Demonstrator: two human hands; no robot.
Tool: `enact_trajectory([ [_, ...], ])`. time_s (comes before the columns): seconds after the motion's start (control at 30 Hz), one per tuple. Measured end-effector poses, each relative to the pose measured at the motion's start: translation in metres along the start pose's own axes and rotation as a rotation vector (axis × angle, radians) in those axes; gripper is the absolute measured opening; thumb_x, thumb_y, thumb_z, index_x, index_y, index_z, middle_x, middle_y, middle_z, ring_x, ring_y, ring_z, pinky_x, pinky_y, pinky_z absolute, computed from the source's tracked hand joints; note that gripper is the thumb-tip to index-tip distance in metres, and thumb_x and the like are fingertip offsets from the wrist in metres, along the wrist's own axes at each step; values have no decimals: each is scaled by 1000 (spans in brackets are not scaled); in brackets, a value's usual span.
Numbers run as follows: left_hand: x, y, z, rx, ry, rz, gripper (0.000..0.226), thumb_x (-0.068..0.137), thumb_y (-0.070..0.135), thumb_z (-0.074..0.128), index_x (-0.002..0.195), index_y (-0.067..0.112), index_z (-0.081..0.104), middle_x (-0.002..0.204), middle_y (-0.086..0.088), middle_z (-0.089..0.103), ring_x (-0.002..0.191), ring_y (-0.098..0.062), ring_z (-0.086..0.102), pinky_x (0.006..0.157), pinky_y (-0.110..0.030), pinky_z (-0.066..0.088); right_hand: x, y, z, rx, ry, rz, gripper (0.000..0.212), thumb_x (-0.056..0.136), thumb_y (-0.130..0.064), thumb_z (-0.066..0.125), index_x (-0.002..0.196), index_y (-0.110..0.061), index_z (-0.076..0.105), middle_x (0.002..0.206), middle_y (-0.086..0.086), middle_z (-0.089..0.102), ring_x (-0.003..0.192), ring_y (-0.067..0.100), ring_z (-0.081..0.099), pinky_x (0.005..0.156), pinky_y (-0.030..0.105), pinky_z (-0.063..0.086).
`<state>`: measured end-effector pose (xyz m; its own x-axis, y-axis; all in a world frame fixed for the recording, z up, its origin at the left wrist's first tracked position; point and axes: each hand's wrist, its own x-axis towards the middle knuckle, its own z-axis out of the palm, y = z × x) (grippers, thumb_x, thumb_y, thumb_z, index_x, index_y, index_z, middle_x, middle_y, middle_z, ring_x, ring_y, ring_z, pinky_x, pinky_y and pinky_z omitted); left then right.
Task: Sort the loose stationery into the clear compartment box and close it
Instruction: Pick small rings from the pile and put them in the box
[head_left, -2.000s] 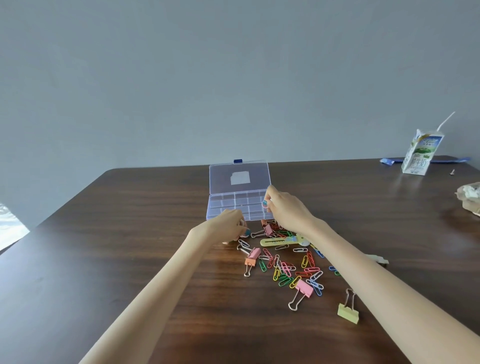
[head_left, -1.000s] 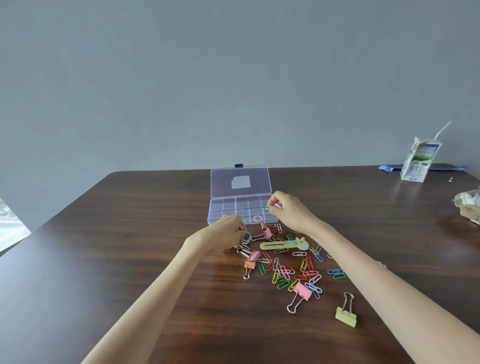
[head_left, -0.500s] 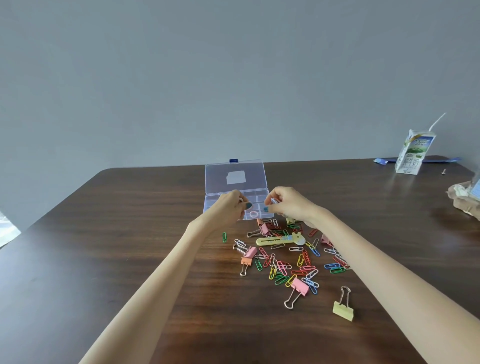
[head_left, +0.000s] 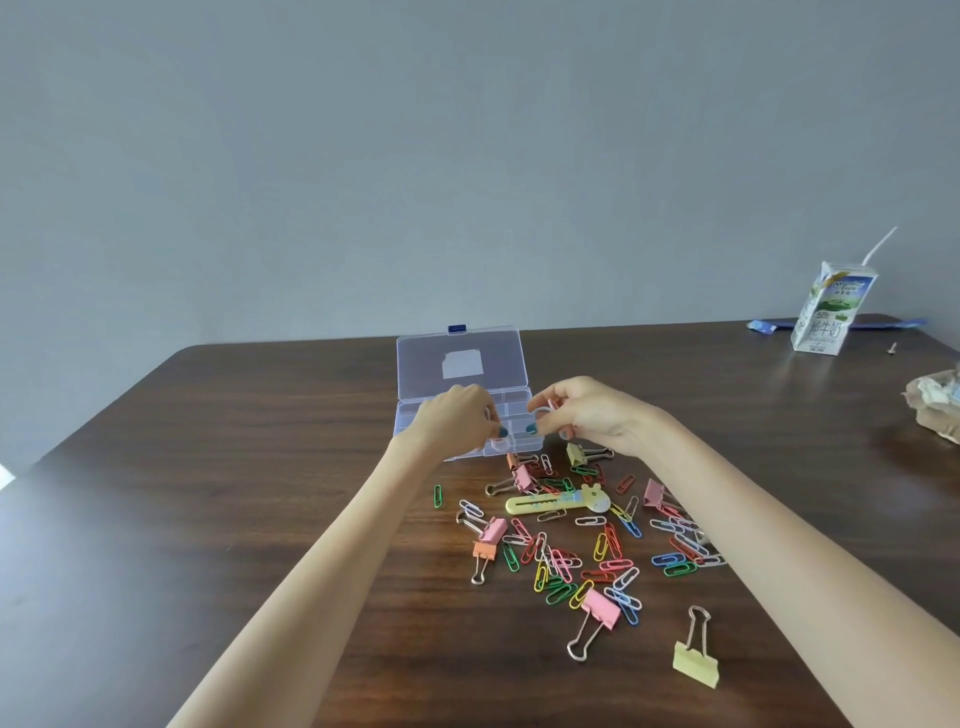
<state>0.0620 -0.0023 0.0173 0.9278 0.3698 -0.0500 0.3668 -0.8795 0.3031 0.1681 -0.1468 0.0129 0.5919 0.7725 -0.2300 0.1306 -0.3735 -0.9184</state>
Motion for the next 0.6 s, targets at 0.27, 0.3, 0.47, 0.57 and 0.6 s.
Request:
enact_trajectory([
  [0.27, -3, -5, -3, 62, 113, 46, 25, 89, 43, 61, 95, 21, 72, 64, 3, 64, 71, -17, 62, 63, -27, 41, 7, 0, 13, -275, 156, -174, 16, 94, -6, 53, 105, -8, 64, 93, 0, 56, 88, 13, 52, 72, 23, 43],
  [0.3, -3, -6, -3, 48, 126, 48, 25, 90, 43, 60, 96, 22, 72, 63, 3, 64, 70, -17, 62, 61, -26, 41, 9, 0, 15, -310, 190, -206, 16, 94, -6, 53, 104, -8, 65, 100, 1, 58, 94, 13, 52, 77, 24, 42],
  [0.47, -4, -9, 2, -128, 158, 8, 33, 98, 40, 46, 92, 15, 65, 61, -1, 67, 58, -12, 59, 51, -24, 35, 14, 8, 21, -392, 249, -269, 15, 92, -5, 55, 98, -12, 66, 110, 5, 63, 103, 15, 55, 81, 24, 41],
  [0.57, -6, -9, 4, -281, 167, -45, 42, 100, 42, 38, 83, 10, 59, 52, -1, 61, 46, -9, 50, 51, -26, 37, 12, 11, 23, -430, 224, -305, 12, 92, -7, 57, 98, -14, 64, 100, 0, 60, 94, 12, 53, 73, 18, 40],
  [0.6, -6, -9, 4, -306, 172, -66, 45, 100, 46, 36, 78, 12, 56, 49, 0, 59, 47, -11, 50, 53, -26, 38, 12, 12, 24, -447, 213, -314, 10, 91, -8, 58, 97, -14, 64, 98, -1, 59, 92, 12, 53, 68, 16, 39],
])
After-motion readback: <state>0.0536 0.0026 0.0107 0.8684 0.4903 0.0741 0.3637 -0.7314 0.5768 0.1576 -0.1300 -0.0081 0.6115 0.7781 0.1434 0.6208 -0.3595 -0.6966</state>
